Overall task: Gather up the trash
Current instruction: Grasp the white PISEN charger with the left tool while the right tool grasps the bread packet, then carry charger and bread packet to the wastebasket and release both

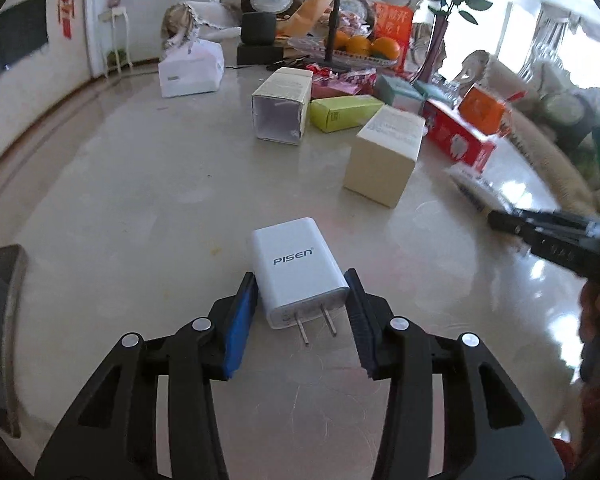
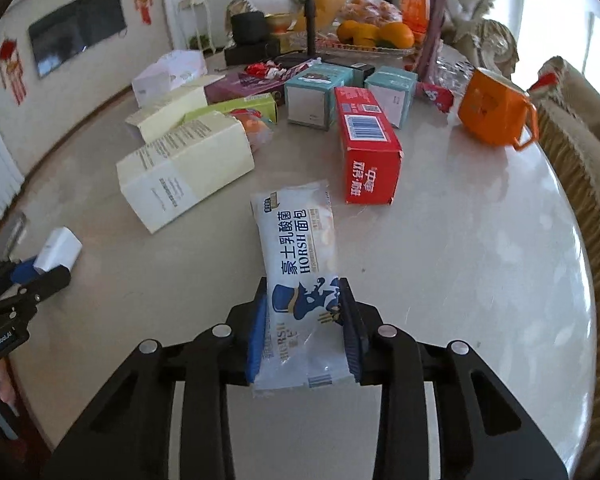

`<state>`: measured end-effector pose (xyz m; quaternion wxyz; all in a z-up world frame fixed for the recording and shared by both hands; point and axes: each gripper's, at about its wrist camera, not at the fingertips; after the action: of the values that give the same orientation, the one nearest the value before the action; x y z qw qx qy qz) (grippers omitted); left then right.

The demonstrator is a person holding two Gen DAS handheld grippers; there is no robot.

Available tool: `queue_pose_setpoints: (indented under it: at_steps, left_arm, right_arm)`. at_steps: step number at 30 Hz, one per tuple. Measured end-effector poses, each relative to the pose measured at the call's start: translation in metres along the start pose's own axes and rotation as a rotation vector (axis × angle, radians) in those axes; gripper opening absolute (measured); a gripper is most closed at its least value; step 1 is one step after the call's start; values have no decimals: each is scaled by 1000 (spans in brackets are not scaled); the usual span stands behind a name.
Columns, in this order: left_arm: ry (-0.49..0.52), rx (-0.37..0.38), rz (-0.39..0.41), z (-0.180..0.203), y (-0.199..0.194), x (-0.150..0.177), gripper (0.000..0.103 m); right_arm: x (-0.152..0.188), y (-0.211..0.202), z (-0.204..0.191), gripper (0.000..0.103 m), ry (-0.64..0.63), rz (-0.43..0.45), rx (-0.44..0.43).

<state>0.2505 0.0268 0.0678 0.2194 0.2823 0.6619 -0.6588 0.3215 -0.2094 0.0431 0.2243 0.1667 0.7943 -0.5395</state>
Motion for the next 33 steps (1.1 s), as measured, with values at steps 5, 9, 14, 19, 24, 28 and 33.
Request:
queue_pose_setpoints:
  at_steps: [5, 9, 14, 19, 24, 28, 33]
  left_arm:
    - [4, 16, 14, -6, -4, 3, 44]
    - [5, 75, 66, -9, -27, 9, 44]
    - [108, 150, 148, 5, -81, 35, 44]
    - [240, 296, 155, 28, -145, 103, 44]
    - [341, 410, 8, 67, -146, 187, 44]
    - [398, 396, -99, 92, -99, 237, 44]
    - [402, 328, -191, 104, -27, 265, 44]
  right_arm:
    - [7, -11, 9, 30, 126, 12, -87]
    - [21, -32, 14, 30, 235, 37, -184]
    - [63, -85, 8, 30, 281, 117, -294]
    - [161, -158, -14, 30, 283, 154, -370]
    - [254, -178, -35, 30, 351, 81, -374]
    - [314, -133, -43, 30, 369, -53, -222]
    - [347, -47, -27, 30, 444, -238, -66]
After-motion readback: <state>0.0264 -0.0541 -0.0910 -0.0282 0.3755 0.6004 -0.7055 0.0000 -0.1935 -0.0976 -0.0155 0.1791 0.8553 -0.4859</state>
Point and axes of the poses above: each gripper's, at about its wrist camera, not at the fingertips, and y roughly the way its jaws point, z to its right, x to its underside, and after that the axes turned 14 degrees about y, right-handed
